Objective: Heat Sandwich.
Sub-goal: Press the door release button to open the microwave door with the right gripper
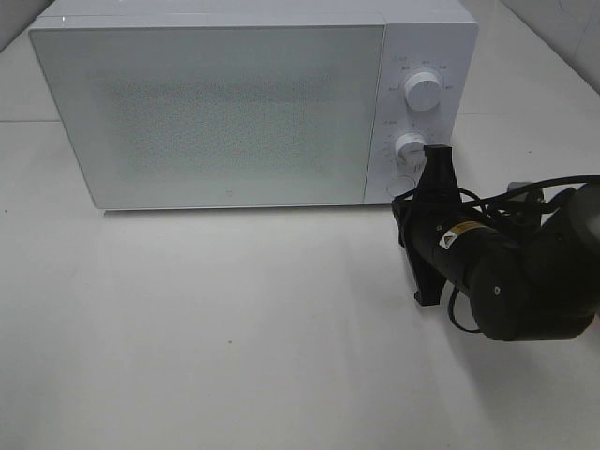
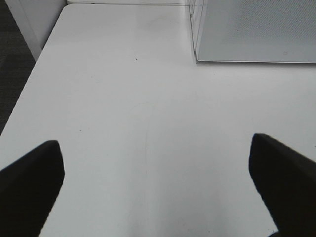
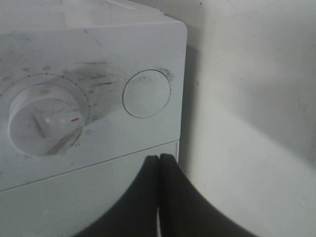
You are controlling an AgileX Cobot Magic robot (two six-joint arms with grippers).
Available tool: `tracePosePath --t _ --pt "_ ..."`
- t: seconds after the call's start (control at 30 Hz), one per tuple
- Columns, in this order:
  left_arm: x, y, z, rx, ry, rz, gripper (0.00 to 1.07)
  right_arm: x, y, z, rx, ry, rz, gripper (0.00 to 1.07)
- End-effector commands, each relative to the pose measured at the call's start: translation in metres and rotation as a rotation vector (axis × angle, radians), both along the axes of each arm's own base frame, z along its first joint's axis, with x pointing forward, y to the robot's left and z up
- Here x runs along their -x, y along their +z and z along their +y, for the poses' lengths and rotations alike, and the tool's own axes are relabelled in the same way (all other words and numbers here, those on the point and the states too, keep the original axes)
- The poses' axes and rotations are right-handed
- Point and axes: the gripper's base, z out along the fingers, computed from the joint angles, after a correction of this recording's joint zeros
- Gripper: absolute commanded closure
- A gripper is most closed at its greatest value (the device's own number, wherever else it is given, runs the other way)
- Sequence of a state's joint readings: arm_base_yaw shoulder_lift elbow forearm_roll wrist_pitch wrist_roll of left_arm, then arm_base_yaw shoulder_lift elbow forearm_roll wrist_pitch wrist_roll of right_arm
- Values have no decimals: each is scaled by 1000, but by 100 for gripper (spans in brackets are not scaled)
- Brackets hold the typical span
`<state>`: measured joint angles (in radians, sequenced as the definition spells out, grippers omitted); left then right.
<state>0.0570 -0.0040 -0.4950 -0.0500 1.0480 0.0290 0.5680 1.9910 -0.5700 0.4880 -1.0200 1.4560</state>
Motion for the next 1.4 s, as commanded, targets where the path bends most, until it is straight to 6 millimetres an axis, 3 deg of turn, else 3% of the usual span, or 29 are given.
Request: tracePosePath --t 0.03,0.47,0.73,1.4 --pt "4 0 0 0 2 -38 10 -10 -2 0 3 -1 -8 107" --pt "4 0 0 0 2 -37 10 -30 -9 -5 24 -9 7 107" --pt "4 0 0 0 2 -37 10 -43 -3 -2 39 -4 -26 107" --pt "4 0 0 0 2 -37 10 -55 -5 -6 78 -88 -61 107"
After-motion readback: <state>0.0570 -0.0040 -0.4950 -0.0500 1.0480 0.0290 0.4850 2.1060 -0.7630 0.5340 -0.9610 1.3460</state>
